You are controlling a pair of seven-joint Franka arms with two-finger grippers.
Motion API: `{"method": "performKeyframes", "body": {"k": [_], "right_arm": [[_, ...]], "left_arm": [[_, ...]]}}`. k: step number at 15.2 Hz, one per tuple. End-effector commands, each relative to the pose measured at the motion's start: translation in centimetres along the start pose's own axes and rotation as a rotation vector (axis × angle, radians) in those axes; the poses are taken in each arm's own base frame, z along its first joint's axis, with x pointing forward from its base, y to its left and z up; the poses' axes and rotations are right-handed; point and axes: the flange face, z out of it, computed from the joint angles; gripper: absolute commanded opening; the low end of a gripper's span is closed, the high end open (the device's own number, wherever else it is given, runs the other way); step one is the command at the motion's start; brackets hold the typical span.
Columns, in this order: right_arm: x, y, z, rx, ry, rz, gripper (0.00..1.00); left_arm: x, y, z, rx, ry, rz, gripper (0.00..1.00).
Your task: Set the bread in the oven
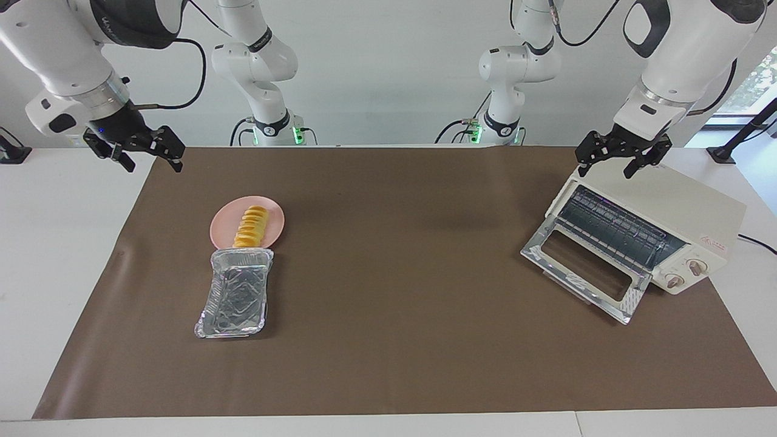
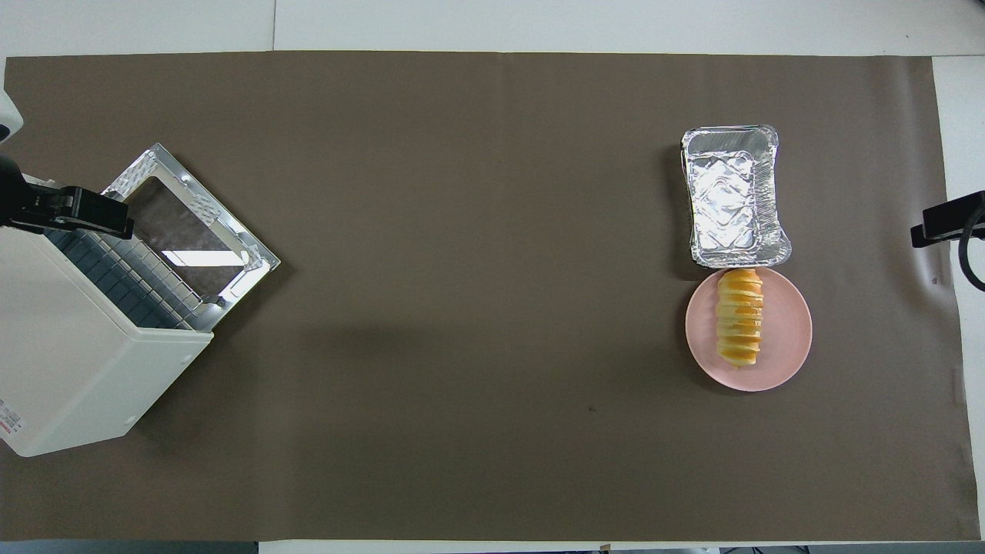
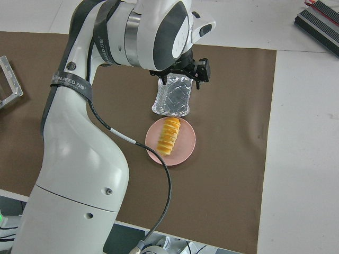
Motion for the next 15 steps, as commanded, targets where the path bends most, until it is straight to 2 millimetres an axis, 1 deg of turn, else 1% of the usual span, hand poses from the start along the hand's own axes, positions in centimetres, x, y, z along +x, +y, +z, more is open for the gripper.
{"method": "performKeyframes", "body": {"k": [1,3,4,8,9,11,12,13,14,15], "right_arm": [[-0.6,0.0,0.1,-0.013,-0.013,0.021,1.00],[-0.6,-0.1,0.2,-0.013,-0.016,0.035,1.00],[-1.1,-0.2,0.5,-0.008,-0.028,0.025,1.00],[-3.3,-0.9,3.6,0.012,-0.078,0.042,1.00],[-4.0,-1.1,4.7,0.015,-0.082,0.041,1.00],[-4.8,-1.8,6.7,0.020,-0.060,0.033,1.00],[-5.3,-2.0,8.0,0.021,-0.046,0.044,1.00],[-6.0,-2.2,10.0,0.021,-0.048,0.069,1.00],[-6.3,-3.1,12.0,0.019,-0.035,0.082,1.00],[-6.2,-3.8,13.6,0.018,-0.021,0.092,1.00]], "left_arm": [[-0.8,-0.1,-0.3,-0.019,0.008,-0.014,1.00],[-0.8,0.0,-0.4,-0.019,0.009,-0.014,1.00],[-0.8,0.0,-0.4,-0.019,0.009,-0.014,1.00],[-0.8,-0.1,-0.3,-0.019,0.008,-0.016,1.00],[-0.8,0.0,-0.4,-0.019,0.009,-0.014,1.00],[-0.8,-0.1,-0.3,-0.019,0.008,-0.014,1.00],[-0.8,-0.1,-0.3,-0.019,0.008,-0.014,1.00],[-0.8,0.0,-0.4,-0.019,0.009,-0.014,1.00],[-0.8,0.0,-0.4,-0.019,0.009,-0.014,1.00],[-0.8,0.0,-0.4,-0.019,0.009,-0.014,1.00]]}}
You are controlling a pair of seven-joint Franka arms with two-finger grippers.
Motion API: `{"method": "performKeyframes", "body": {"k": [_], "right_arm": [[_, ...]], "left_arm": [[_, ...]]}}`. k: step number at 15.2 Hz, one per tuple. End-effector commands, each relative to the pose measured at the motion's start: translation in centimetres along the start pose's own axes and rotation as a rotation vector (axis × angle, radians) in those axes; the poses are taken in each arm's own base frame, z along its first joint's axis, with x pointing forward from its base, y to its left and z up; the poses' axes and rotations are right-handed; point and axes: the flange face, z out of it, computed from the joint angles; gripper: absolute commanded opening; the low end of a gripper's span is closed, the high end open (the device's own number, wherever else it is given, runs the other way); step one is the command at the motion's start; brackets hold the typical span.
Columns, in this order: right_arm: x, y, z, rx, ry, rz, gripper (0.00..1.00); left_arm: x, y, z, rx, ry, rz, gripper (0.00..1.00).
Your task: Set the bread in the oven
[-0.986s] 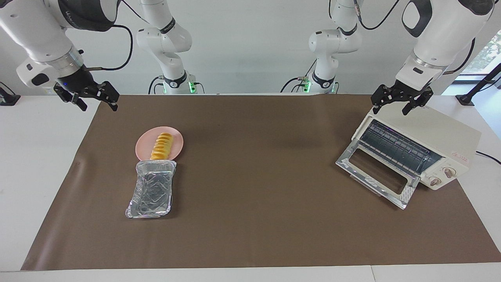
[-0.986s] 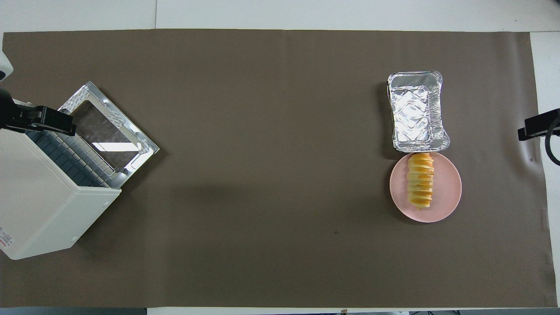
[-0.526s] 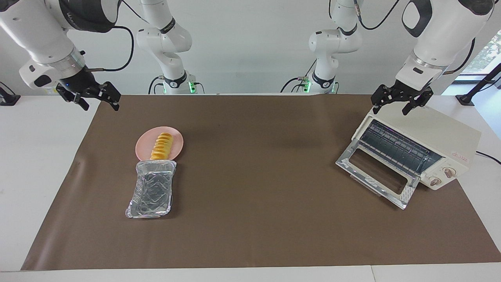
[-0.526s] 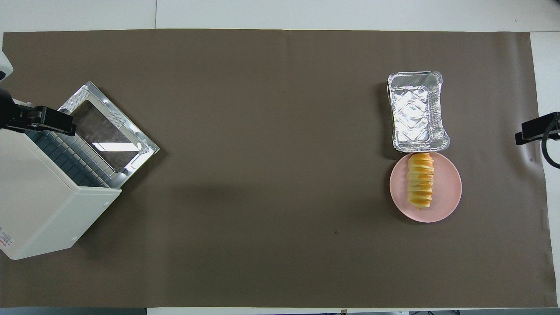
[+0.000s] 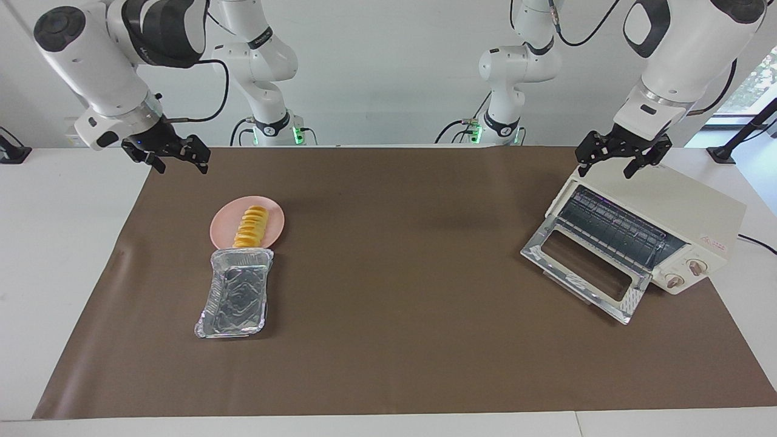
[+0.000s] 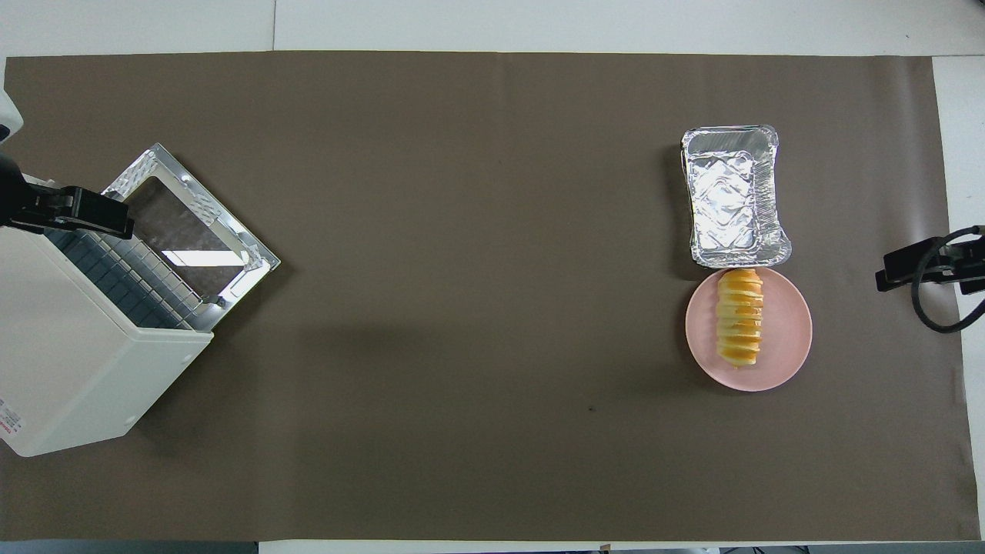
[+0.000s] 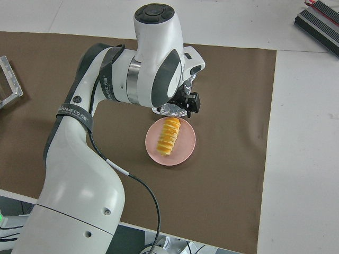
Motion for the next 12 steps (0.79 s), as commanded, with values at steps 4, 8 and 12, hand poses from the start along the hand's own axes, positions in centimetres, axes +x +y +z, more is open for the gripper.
{"method": "performKeyframes", "body": {"k": [4,8,12], "right_arm": [[-1.7,-3.3,8.7,0.000,0.043,0.016,1.00],[-1.6,-3.3,13.5,0.000,0.090,0.007,1.00],[-0.6,-5.3,15.4,-0.006,0.122,-0.052,1.00]], "left_arm": [[-0.8,0.0,-0.4,-0.019,0.009,-0.014,1.00],[-0.8,0.0,-0.4,-0.019,0.009,-0.014,1.00],[-0.8,0.0,-0.4,-0.019,0.009,-0.014,1.00]]}}
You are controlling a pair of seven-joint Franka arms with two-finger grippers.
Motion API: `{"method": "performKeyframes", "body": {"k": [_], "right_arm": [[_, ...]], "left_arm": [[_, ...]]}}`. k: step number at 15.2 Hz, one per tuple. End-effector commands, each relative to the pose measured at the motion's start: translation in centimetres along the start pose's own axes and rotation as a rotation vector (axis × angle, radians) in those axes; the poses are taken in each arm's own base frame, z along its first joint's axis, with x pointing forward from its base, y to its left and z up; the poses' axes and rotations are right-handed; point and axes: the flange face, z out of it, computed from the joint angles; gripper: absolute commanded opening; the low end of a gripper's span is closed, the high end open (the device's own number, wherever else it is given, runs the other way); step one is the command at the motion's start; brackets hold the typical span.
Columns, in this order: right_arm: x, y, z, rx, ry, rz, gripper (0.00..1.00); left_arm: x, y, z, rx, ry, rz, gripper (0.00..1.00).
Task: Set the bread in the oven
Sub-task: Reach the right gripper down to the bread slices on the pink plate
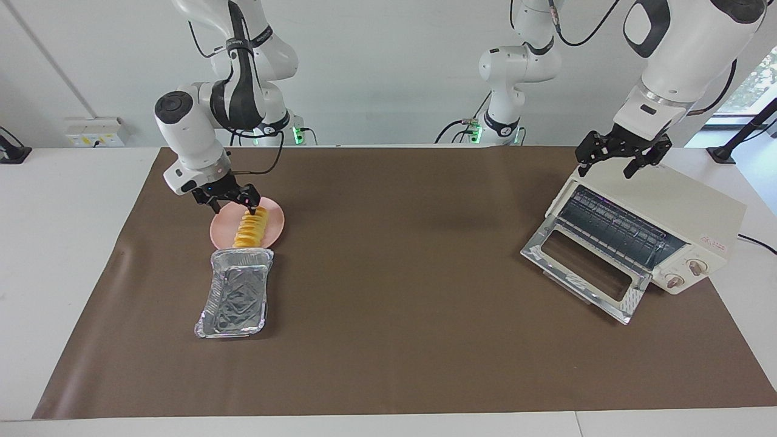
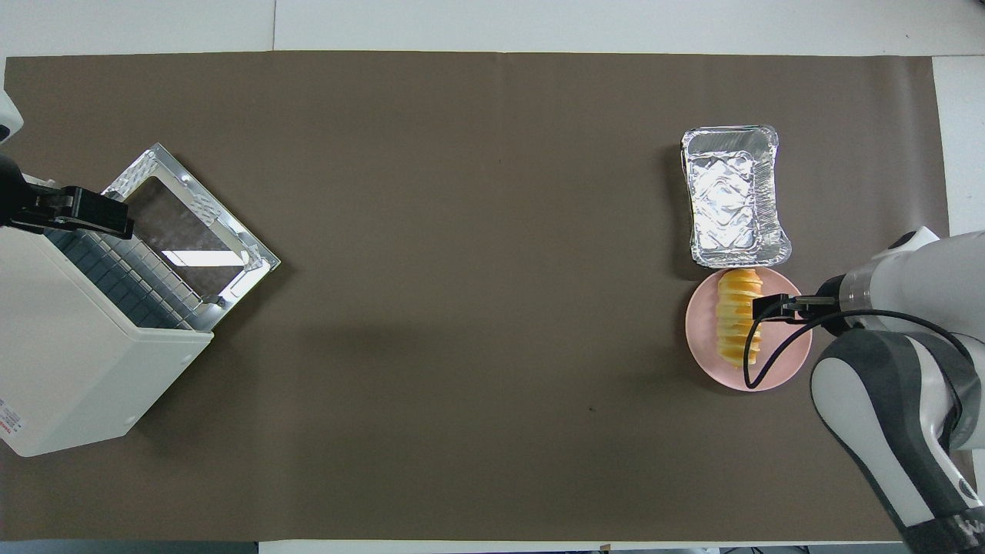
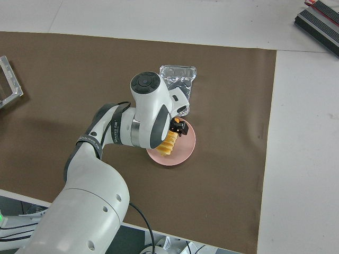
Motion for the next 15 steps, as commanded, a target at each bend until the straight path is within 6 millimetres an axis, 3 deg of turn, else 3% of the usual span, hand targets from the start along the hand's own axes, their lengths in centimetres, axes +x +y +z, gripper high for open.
{"method": "performKeyframes", "body": {"k": [1,6,12,15], "right_arm": [[0.3,-1.3,1.1,0.000,0.017,-0.039,1.00],[0.5,-1.7,2.8,-0.003,0.002,-0.060,1.00],[-0.8,-1.5,5.3,-0.006,0.006,-0.085,1.00],[-1.0,-1.4,5.9,-0.005,0.005,-0.104,0.95]], "left_arm": [[-0.8,0.0,-0.4,-0.019,0.009,-0.014,1.00],[-0.8,-0.1,-0.3,-0.019,0.008,-0.014,1.00],[-0.8,0.0,-0.4,-0.019,0.009,-0.014,1.00],[-0.8,-0.1,-0.3,-0.019,0.008,-0.014,1.00]]}}
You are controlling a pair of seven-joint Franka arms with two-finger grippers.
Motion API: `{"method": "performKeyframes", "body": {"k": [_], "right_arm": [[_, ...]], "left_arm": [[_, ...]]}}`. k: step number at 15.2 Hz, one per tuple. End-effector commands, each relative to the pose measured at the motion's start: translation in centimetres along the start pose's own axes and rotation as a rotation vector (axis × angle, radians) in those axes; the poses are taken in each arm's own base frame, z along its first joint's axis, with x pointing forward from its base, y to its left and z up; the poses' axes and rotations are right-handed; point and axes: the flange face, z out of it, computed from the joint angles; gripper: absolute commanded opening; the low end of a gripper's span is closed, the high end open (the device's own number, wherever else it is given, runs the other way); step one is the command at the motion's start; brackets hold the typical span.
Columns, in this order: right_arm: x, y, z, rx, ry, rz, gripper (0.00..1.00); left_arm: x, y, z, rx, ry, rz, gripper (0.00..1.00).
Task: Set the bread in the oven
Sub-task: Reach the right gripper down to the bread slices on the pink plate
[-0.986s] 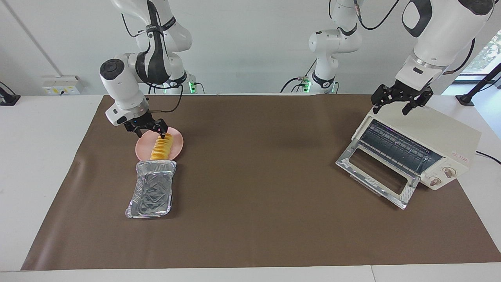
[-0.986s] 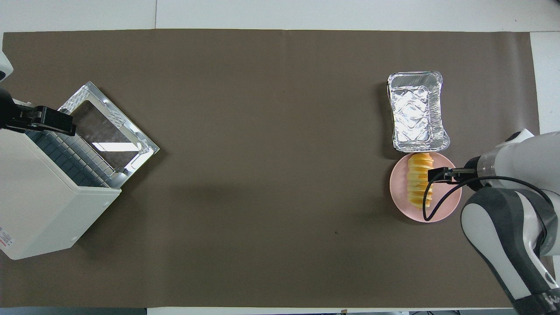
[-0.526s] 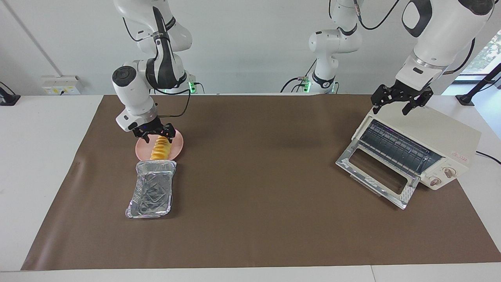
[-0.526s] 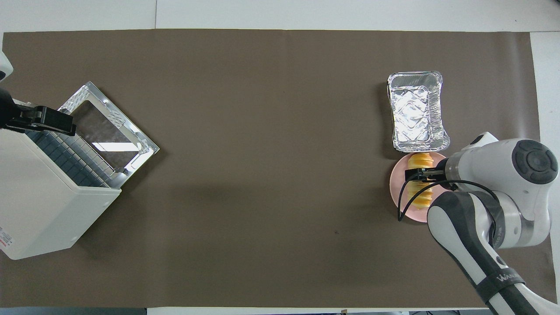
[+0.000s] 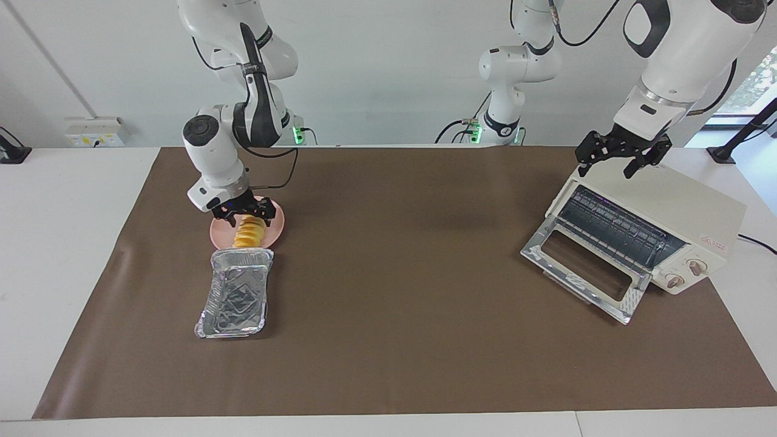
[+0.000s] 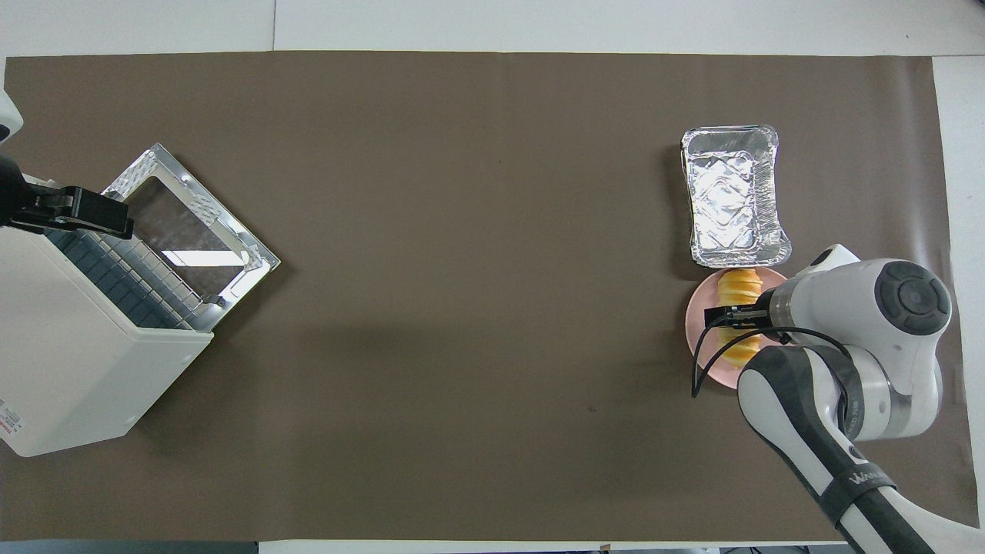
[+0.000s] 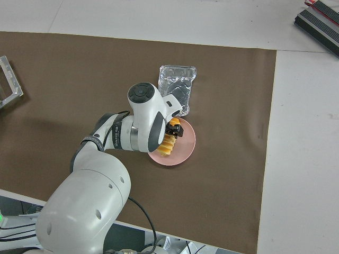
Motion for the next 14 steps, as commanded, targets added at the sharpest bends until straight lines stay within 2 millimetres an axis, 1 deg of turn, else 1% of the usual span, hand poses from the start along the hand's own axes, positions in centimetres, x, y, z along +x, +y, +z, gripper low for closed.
{"method": "performKeyframes", "body": {"k": [1,3,4,5,6,7,9,10,12,14], "right_arm": [[-0.5,0.3,0.5,0.002,0.008,-0.026,0.86],[-0.5,0.4,0.5,0.002,0.006,-0.020,0.54],[-0.5,0.5,0.5,0.002,0.006,-0.017,0.39],[-0.5,0.5,0.5,0.002,0.005,-0.014,0.26],[-0.5,0.5,0.5,0.003,0.002,-0.013,0.17],[-0.5,0.5,0.5,0.003,-0.001,-0.013,0.11],[-0.5,0.5,0.4,0.004,-0.015,-0.011,0.08],[-0.5,0.5,-0.1,0.014,-0.026,0.001,0.08],[0.0,0.0,-2.0,0.047,-0.060,0.032,0.09],[0.4,-0.4,-5.3,0.064,-0.092,0.061,0.09]], "left_arm": [[-0.8,-0.1,-0.3,-0.019,0.008,-0.016,1.00],[-0.8,0.0,-0.4,-0.019,0.009,-0.014,1.00],[-0.8,-0.1,-0.3,-0.019,0.008,-0.014,1.00],[-0.8,0.0,-0.4,-0.019,0.009,-0.014,1.00],[-0.8,0.0,-0.4,-0.019,0.009,-0.014,1.00],[-0.8,-0.1,-0.4,-0.019,0.009,-0.016,1.00],[-0.8,0.0,-0.4,-0.019,0.009,-0.014,1.00],[-0.8,0.0,-0.4,-0.019,0.009,-0.014,1.00],[-0.8,0.0,-0.4,-0.019,0.009,-0.014,1.00],[-0.8,0.0,-0.4,-0.019,0.009,-0.014,1.00]]}}
